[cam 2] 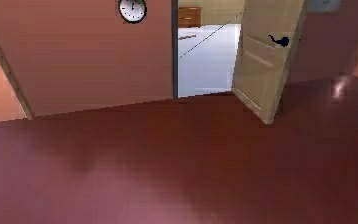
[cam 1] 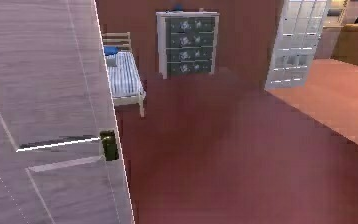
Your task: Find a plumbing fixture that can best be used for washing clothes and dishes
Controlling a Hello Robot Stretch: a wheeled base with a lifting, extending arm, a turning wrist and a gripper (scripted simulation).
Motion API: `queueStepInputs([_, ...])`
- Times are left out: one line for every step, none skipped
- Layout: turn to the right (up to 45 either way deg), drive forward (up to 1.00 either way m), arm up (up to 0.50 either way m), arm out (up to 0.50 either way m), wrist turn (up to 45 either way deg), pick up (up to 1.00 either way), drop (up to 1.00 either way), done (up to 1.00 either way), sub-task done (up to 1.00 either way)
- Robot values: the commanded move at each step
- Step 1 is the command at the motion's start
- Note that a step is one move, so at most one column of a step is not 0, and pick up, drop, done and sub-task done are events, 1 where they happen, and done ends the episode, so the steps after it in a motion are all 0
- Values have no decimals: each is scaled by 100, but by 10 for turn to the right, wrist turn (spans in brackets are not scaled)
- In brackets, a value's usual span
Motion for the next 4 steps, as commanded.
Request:
queueStepInputs([-450, 0, 0, 0, 0, 0, 0, 0, 0])
queueStepInputs([-450, 0, 0, 0, 0, 0, 0, 0, 0])
queueStepInputs([0, 100, 0, 0, 0, 0, 0, 0, 0])
queueStepInputs([-90, 0, 0, 0, 0, 0, 0, 0, 0])
